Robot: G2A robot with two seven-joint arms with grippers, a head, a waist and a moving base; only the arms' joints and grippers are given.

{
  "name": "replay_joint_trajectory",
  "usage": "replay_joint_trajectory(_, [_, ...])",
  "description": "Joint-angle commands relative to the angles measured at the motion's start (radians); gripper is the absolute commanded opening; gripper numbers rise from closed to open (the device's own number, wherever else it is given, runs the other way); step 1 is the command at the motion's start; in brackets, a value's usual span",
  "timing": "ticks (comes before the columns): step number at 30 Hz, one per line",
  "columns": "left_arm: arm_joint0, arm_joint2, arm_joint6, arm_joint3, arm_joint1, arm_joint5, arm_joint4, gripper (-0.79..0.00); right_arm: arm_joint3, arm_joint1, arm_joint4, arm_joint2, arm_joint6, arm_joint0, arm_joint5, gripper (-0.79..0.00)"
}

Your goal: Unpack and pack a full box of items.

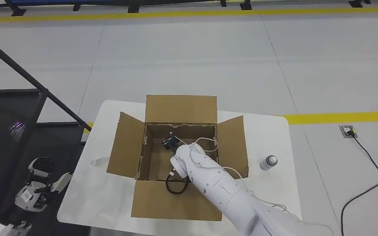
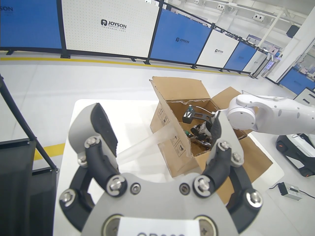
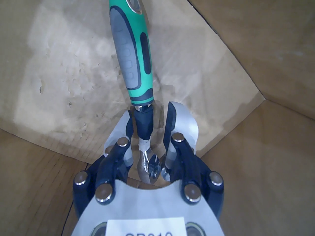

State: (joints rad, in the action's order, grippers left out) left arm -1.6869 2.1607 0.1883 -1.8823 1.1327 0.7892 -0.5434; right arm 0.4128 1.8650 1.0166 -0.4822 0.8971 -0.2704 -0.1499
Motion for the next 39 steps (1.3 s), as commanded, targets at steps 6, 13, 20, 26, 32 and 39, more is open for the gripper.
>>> replay_joint_trajectory(6, [0.0, 0.0, 0.0, 0.0, 0.0, 0.0, 0.0, 0.0, -0.081, 0.028, -0.028, -0.017, -0.03, 0.022, 0.039, -0.785])
replay_joint_trajectory(13, [0.0, 0.0, 0.0, 0.0, 0.0, 0.0, 0.0, 0.0, -0.1, 0.041, -0.062, -0.045, -0.063, 0.051, 0.095, -0.785])
replay_joint_trajectory(20, [0.0, 0.0, 0.0, 0.0, 0.0, 0.0, 0.0, 0.0, -0.027, 0.029, -0.066, -0.075, -0.076, 0.068, 0.136, -0.785])
replay_joint_trajectory(26, [0.0, 0.0, 0.0, 0.0, 0.0, 0.0, 0.0, 0.0, 0.087, -0.015, -0.066, -0.126, -0.022, 0.059, 0.185, -0.785])
replay_joint_trajectory(32, [0.0, 0.0, 0.0, 0.0, 0.0, 0.0, 0.0, 0.0, 0.363, -0.097, 0.006, -0.214, 0.04, -0.025, 0.162, -0.785])
replay_joint_trajectory(39, [0.0, 0.0, 0.0, 0.0, 0.0, 0.0, 0.0, 0.0, 0.974, -0.227, 0.252, -0.412, 0.245, -0.298, 0.106, -0.785])
